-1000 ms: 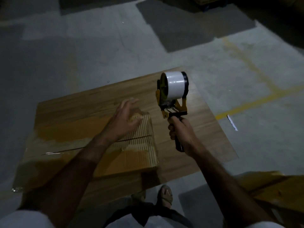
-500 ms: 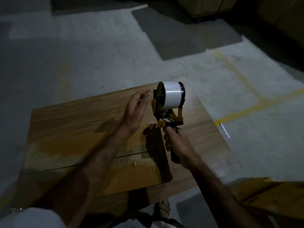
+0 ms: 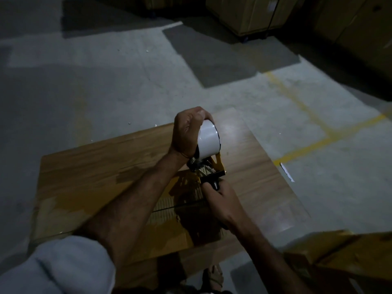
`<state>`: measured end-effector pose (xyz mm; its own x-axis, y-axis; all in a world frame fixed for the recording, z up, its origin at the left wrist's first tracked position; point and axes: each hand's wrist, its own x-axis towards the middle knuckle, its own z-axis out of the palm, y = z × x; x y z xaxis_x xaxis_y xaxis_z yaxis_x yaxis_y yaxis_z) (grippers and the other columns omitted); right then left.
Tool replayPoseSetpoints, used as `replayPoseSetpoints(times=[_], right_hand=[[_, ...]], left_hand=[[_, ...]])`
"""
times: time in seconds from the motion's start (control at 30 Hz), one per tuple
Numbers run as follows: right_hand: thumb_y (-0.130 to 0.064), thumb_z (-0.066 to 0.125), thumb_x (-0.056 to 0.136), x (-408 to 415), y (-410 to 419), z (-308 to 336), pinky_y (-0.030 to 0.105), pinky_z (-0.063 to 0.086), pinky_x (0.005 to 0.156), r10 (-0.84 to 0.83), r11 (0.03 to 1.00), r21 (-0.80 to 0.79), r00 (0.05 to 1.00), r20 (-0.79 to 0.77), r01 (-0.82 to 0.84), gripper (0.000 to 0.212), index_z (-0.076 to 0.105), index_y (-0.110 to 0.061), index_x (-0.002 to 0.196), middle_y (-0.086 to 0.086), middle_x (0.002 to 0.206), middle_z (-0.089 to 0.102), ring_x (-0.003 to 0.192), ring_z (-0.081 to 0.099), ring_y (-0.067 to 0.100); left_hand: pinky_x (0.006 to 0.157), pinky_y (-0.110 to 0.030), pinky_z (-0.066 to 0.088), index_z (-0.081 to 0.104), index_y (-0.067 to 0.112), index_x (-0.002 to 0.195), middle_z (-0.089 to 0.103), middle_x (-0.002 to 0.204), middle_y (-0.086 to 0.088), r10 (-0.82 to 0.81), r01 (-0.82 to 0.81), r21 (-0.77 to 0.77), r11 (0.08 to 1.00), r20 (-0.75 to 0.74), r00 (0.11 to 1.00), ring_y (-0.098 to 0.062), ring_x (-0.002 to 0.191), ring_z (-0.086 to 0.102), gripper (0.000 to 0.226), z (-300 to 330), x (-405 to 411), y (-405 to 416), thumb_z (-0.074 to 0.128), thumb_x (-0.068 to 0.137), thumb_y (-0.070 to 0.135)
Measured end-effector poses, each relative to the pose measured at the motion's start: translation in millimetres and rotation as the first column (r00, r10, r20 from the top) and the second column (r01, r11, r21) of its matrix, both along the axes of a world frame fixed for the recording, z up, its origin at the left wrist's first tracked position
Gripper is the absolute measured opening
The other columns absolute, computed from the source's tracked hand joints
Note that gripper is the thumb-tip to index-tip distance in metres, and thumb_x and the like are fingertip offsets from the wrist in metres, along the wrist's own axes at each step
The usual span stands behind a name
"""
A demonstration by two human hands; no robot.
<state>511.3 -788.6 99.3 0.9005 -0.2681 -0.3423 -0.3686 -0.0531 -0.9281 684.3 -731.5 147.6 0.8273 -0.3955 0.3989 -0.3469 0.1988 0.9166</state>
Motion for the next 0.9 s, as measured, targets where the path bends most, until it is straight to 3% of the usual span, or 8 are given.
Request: replayPoseSetpoints(times=[0.17, 0.27, 0.43, 0.53, 0.6, 0.67, 0.77, 0.9], right_hand=[[-0.027, 0.055, 0.102, -8, -2, 0, 0.032, 0.035, 0.054, -0.02, 1.0, -0.001, 0.999, -0.039, 0.02, 0.023, 0.057, -0.017, 0.081, -0.001, 0.066, 0.049, 0.056, 0.045, 0.013], [-0.027, 0.055, 0.102, -10, -2, -1, 0.031, 0.036, 0.053, -0.05, 0.999, 0.01, 0.998, -0.035, 0.05, 0.023, 0.056, -0.017, 0.082, -0.003, 0.066, 0.05, 0.057, 0.045, 0.013], [-0.025, 0.054, 0.103, -11, -5, -1, 0.026, 0.037, 0.05, -0.056, 0.998, -0.007, 0.998, 0.007, 0.056, 0.025, 0.055, -0.02, 0.079, -0.01, 0.061, 0.049, 0.054, 0.045, 0.009], [-0.023, 0.053, 0.104, -8, -10, 0, 0.029, 0.034, 0.051, -0.092, 0.996, 0.021, 0.995, 0.03, 0.091, 0.025, 0.052, -0.017, 0.08, -0.003, 0.064, 0.044, 0.057, 0.042, 0.016], [-0.021, 0.053, 0.104, -6, -15, 1, 0.029, 0.033, 0.05, -0.122, 0.992, 0.02, 0.992, 0.037, 0.122, 0.021, 0.054, -0.014, 0.084, 0.002, 0.065, 0.043, 0.056, 0.04, 0.015], [-0.02, 0.053, 0.104, -3, -22, 0, 0.03, 0.032, 0.05, -0.143, 0.99, -0.001, 0.989, 0.03, 0.143, 0.017, 0.056, -0.013, 0.089, 0.008, 0.071, 0.043, 0.058, 0.039, 0.019], [-0.019, 0.052, 0.105, -1, -29, -2, 0.028, 0.034, 0.05, -0.131, 0.991, 0.005, 0.991, 0.011, 0.131, 0.017, 0.057, -0.011, 0.091, 0.008, 0.071, 0.044, 0.057, 0.039, 0.019], [-0.02, 0.051, 0.105, 1, -27, -6, 0.032, 0.035, 0.053, -0.1, 0.995, -0.027, 0.995, 0.003, 0.1, 0.019, 0.058, -0.01, 0.09, 0.011, 0.075, 0.047, 0.063, 0.04, 0.022]], left_hand=[[0.063, -0.041, 0.044, 0.065, 0.001, 0.076, 0.061, 0.073, -0.021, -0.08, 0.081, 0.051, 0.995, -0.017, 0.997, -0.028, 0.068, 0.059, 0.041, 5, -6, 0, 0.046, 0.093, 0.033], [0.069, -0.037, 0.046, 0.067, -0.008, 0.082, 0.065, 0.083, -0.028, -0.182, 0.187, 0.112, 0.976, -0.057, 0.982, -0.031, 0.075, 0.062, 0.041, 10, -1, 0, 0.047, 0.096, 0.025], [0.071, -0.039, 0.042, 0.062, -0.014, 0.077, 0.06, 0.081, -0.034, -0.198, 0.206, 0.2, 0.958, -0.058, 0.978, -0.029, 0.073, 0.056, 0.044, 24, -3, -8, 0.043, 0.097, 0.02], [0.093, -0.033, 0.045, 0.071, -0.002, 0.107, 0.071, 0.115, -0.016, -0.239, 0.252, 0.27, 0.929, -0.078, 0.968, -0.021, 0.105, 0.065, 0.052, 30, 0, -8, 0.034, 0.106, 0.034], [0.106, -0.016, 0.036, 0.066, 0.015, 0.132, 0.063, 0.137, 0.006, -0.178, 0.199, 0.294, 0.935, -0.099, 0.979, -0.007, 0.131, 0.054, 0.054, 23, 8, 3, 0.025, 0.108, 0.041], [0.104, -0.01, 0.039, 0.061, 0.02, 0.138, 0.061, 0.135, 0.014, -0.045, 0.089, 0.305, 0.948, -0.147, 0.988, 0.003, 0.126, 0.053, 0.048, 3, 13, 22, 0.033, 0.108, 0.044], [0.108, -0.033, 0.051, 0.06, 0.017, 0.139, 0.062, 0.132, 0.006, 0.102, 0.004, 0.466, 0.885, -0.204, 0.974, -0.004, 0.119, 0.058, 0.036, -45, 10, 55, 0.062, 0.103, 0.025], [0.104, -0.036, 0.051, 0.055, 0.031, 0.143, 0.057, 0.137, 0.01, -0.016, 0.247, 0.614, 0.75, -0.357, 0.934, -0.002, 0.122, 0.055, 0.061, -83, -4, 76, 0.081, 0.088, 0.023]])
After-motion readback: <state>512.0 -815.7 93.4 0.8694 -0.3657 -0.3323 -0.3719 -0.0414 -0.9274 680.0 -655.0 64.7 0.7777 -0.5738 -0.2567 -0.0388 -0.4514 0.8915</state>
